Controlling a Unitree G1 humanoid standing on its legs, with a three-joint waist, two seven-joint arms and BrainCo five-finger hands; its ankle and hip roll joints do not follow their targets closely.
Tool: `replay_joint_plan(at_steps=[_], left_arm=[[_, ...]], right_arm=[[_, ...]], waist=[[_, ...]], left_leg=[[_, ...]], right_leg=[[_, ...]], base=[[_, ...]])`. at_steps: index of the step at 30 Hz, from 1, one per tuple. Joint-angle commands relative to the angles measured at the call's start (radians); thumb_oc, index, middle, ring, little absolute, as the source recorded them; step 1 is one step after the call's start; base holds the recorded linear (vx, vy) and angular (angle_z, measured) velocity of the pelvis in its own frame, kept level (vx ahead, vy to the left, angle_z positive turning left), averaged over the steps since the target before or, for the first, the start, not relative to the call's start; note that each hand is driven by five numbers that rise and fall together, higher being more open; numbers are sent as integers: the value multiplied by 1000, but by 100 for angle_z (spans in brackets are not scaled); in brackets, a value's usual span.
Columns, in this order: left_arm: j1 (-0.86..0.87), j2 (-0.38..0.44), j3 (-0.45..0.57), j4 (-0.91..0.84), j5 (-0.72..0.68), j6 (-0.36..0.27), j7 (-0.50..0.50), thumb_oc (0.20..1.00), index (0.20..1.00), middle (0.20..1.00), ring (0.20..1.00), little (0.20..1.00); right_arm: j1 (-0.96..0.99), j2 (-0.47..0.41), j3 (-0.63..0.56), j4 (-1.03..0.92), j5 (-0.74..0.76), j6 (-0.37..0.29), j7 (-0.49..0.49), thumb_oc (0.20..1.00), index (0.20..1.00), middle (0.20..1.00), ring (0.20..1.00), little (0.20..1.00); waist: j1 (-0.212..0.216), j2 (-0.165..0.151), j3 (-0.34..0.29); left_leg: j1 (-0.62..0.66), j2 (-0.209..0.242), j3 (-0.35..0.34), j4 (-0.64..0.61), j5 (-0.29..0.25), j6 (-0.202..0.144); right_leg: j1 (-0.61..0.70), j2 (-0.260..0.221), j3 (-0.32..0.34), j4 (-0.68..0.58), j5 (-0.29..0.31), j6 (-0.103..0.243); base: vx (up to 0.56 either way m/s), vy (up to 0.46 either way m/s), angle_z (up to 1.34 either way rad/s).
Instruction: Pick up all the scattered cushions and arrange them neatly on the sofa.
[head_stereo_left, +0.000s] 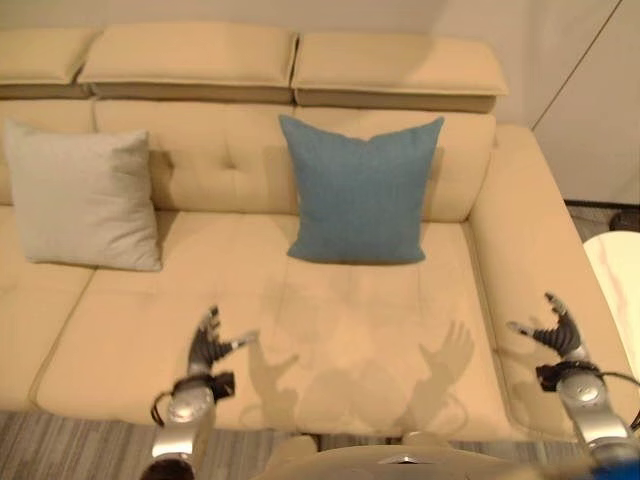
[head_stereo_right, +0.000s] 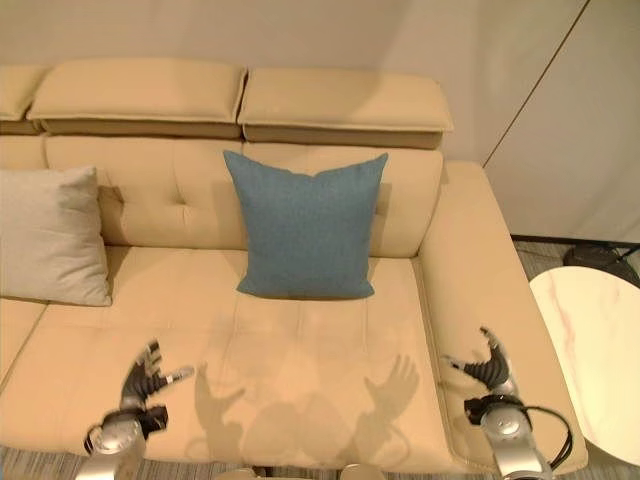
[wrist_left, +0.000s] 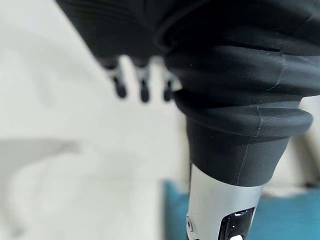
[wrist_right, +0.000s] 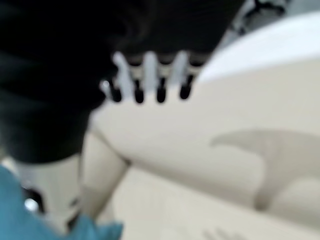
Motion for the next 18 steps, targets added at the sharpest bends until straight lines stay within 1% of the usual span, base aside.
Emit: replay_joint_plan(at_steps=[1,2,3,4,5,6,7,8,9,11,12,13,14,15,16,17,18], left_arm=[[-75,56,-14,69,68,-7,-34,1000,1000,1000,1000,1000],[-83,41,-38,180,110,2,-37,1000,1000,1000,1000,1000],[-84,40,-38,182,110,1,-37,1000,1000,1000,1000,1000],[-94,29,-47,222,103,10,-42,1000,1000,1000,1000,1000],[-104,22,-54,252,100,12,-47,1000,1000,1000,1000,1000],[-125,16,-72,317,126,13,-43,1000,1000,1000,1000,1000],[-126,16,-72,318,126,13,-43,1000,1000,1000,1000,1000],[-138,13,-85,348,150,15,-43,1000,1000,1000,1000,1000],[-146,8,-88,371,162,16,-44,1000,1000,1000,1000,1000],[-152,-2,-81,403,168,21,-48,1000,1000,1000,1000,1000],[-152,-11,-76,427,180,22,-54,1000,1000,1000,1000,1000],[-152,-10,-75,427,180,22,-54,1000,1000,1000,1000,1000],[-151,-13,-72,437,181,23,-54,1000,1000,1000,1000,1000],[-153,-21,-74,443,184,23,-52,1000,1000,1000,1000,1000],[-153,-21,-74,443,184,22,-52,1000,1000,1000,1000,1000],[-156,-22,-79,441,184,20,-49,1000,1000,1000,1000,1000],[-168,-24,-96,425,186,18,-45,1000,1000,1000,1000,1000]], right_arm=[[-47,-22,30,32,-8,-28,19,1000,1000,1000,1000,1000],[-49,1,55,93,-5,-27,23,1000,1000,1000,1000,1000],[-50,1,55,94,-5,-28,23,1000,1000,1000,1000,1000],[-52,12,66,117,1,-27,25,1000,1000,1000,1000,1000],[-54,22,80,144,0,-22,29,1000,1000,1000,1000,1000],[-67,43,104,216,12,-16,34,1000,1000,1000,1000,1000],[-68,43,104,217,12,-17,33,1000,1000,1000,1000,1000],[-76,45,122,248,7,-11,34,1000,1000,1000,1000,1000],[-82,52,136,277,3,-5,37,1000,1000,1000,1000,1000],[-93,60,145,316,5,-2,41,1000,1000,1000,1000,1000],[-95,67,146,349,6,3,46,1000,1000,1000,1000,1000],[-95,67,146,349,6,3,46,1000,1000,1000,1000,1000],[-96,70,142,360,10,4,48,1000,1000,1000,1000,1000],[-103,77,136,401,23,11,56,1000,1000,1000,1000,1000],[-103,77,136,401,24,11,55,1000,1000,1000,1000,1000],[-104,79,131,416,30,14,57,1000,1000,1000,1000,1000],[-112,84,124,434,40,20,52,1000,1000,1000,1000,1000]], waist=[[28,-50,-25],[29,-50,-17],[28,-50,-17],[27,-51,-4],[24,-54,7],[18,-61,27],[16,-60,27],[13,-67,43],[10,-76,52],[7,-88,54],[2,-90,50],[0,-92,47],[-5,-91,40],[-16,-77,32],[-15,-74,34],[-19,-66,32],[-32,-58,36]], left_leg=[[49,-2,14,7,-44,-30],[52,6,10,10,-36,-36],[53,6,9,10,-36,-36],[41,11,5,25,-22,-49],[18,17,4,51,-19,-57],[-29,26,7,121,-18,-65],[-33,26,5,126,-20,-65],[-59,26,13,184,-39,-62],[-66,20,27,237,-79,-56],[-52,0,29,326,-145,-41],[-19,-13,16,411,-191,-37],[-22,-15,15,409,-187,-36],[-3,-20,9,417,-195,-35],[52,-32,-14,423,-204,-37],[55,-30,-14,423,-206,-38],[83,-37,-23,396,-209,-37],[113,-54,-28,323,-238,-26]], right_leg=[[20,-20,-13,21,5,60],[29,-12,-16,32,-9,52],[29,-12,-16,32,-10,51],[35,-8,-24,36,-17,45],[35,-8,-31,37,-21,39],[35,-11,-48,37,-21,29],[34,-11,-49,37,-21,29],[28,-17,-53,41,-18,24],[17,-29,-56,49,-10,21],[3,-46,-55,52,8,22],[-6,-52,-50,55,27,21],[-9,-55,-52,55,28,21],[-18,-56,-50,57,31,23],[-46,-53,-44,72,47,29],[-43,-51,-44,72,46,28],[-59,-50,-44,80,53,34],[-96,-61,-40,96,77,49]], base=[[-75,-75,10],[-57,-54,16],[-116,-90,24],[-130,-70,30],[-284,-113,41],[-228,-76,50],[-278,-56,73],[-237,-13,81],[-297,-4,67],[-235,53,18],[-172,74,-18],[-143,95,-27],[-130,146,-5],[-123,145,10],[-141,171,16],[-191,196,14],[-193,197,14]])
